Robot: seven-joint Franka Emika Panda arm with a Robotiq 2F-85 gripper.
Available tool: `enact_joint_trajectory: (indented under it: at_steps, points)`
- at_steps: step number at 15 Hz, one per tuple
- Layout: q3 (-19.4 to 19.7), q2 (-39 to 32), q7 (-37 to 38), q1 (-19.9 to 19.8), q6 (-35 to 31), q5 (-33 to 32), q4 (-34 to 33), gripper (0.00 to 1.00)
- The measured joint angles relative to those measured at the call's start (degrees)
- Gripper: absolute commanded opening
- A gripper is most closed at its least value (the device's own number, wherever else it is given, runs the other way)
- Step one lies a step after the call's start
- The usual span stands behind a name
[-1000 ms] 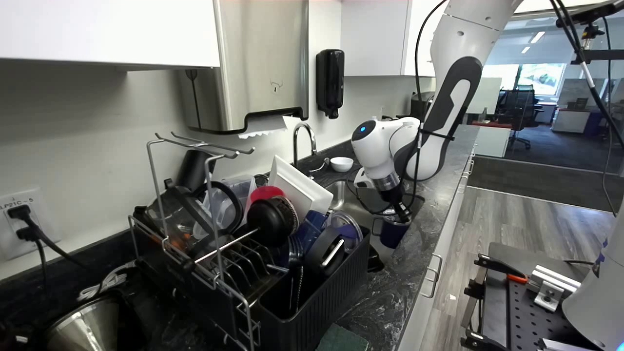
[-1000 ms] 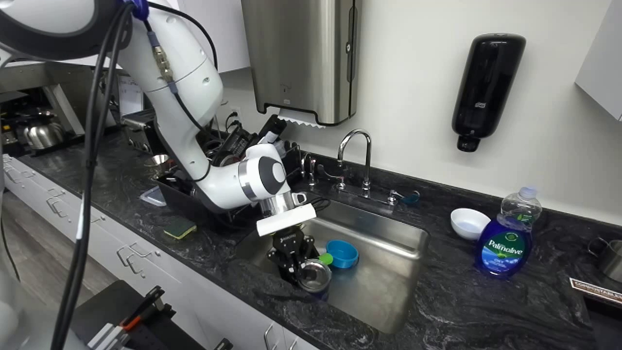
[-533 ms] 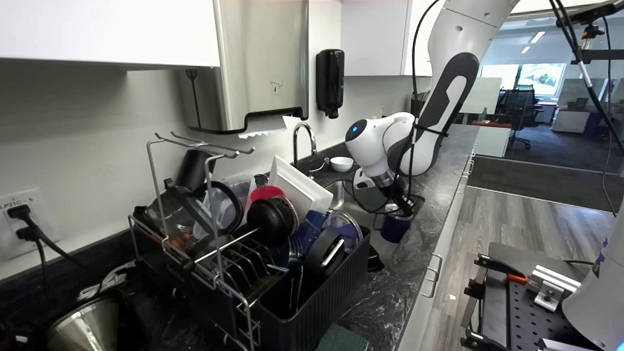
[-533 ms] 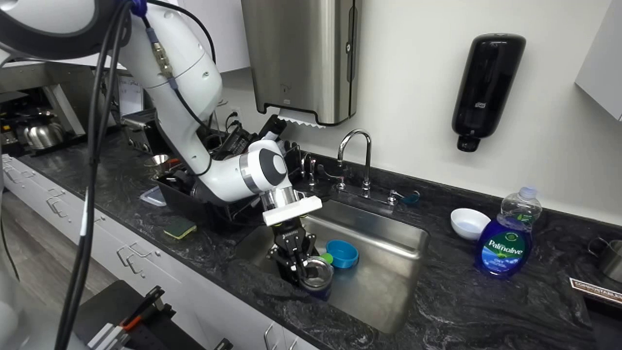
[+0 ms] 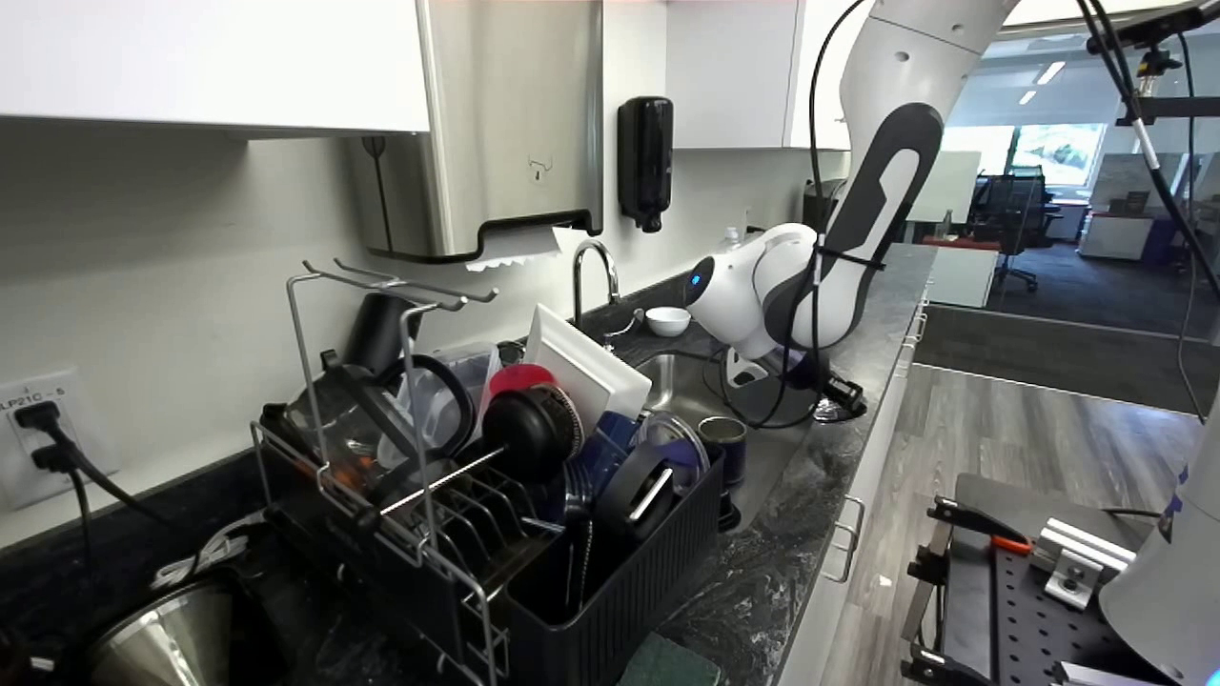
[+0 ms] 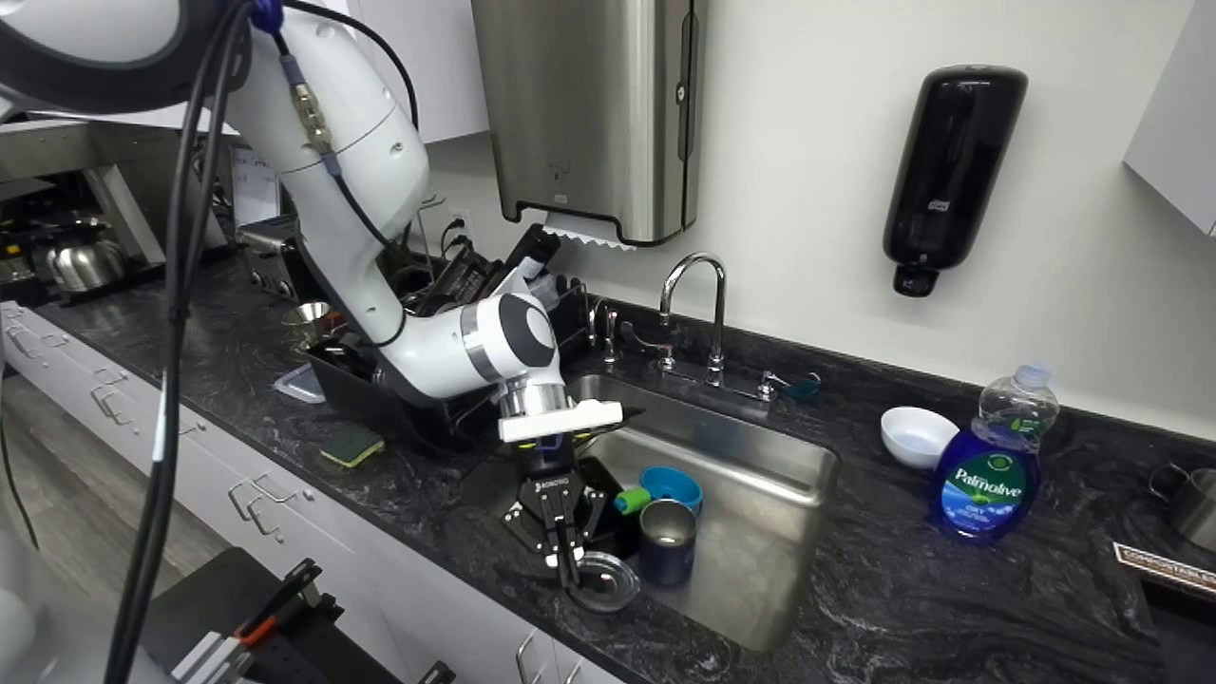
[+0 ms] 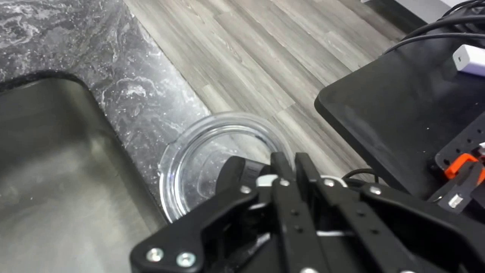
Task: Remove the lid from the flusk.
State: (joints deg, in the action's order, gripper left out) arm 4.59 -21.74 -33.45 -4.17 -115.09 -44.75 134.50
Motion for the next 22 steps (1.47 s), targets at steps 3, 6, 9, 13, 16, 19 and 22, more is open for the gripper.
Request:
enact_joint_trajectory:
  at_steps: [3, 6, 9, 13, 16, 19, 22]
  points:
    - [-0.3, 0.1, 1.2, 0.0, 0.3, 0.1, -0.2, 0.02]
    - [-0.5, 0.4, 6.7, -0.1, -2.5, 2.3, -1.9, 0.02]
    - [-0.5, 0.5, 10.2, -0.3, -5.7, 6.8, -4.5, 0.02]
    - [-0.3, 0.5, 16.5, -0.8, -11.1, 12.1, -5.9, 0.02]
    - [0.5, 0.8, 22.0, -0.8, -15.5, 14.9, -5.9, 0.02]
    - [1.4, 1.9, 27.7, -0.8, -19.6, 16.9, -5.9, 0.02]
    - [2.3, 3.5, 34.2, -0.7, -23.4, 17.4, -5.5, 0.02]
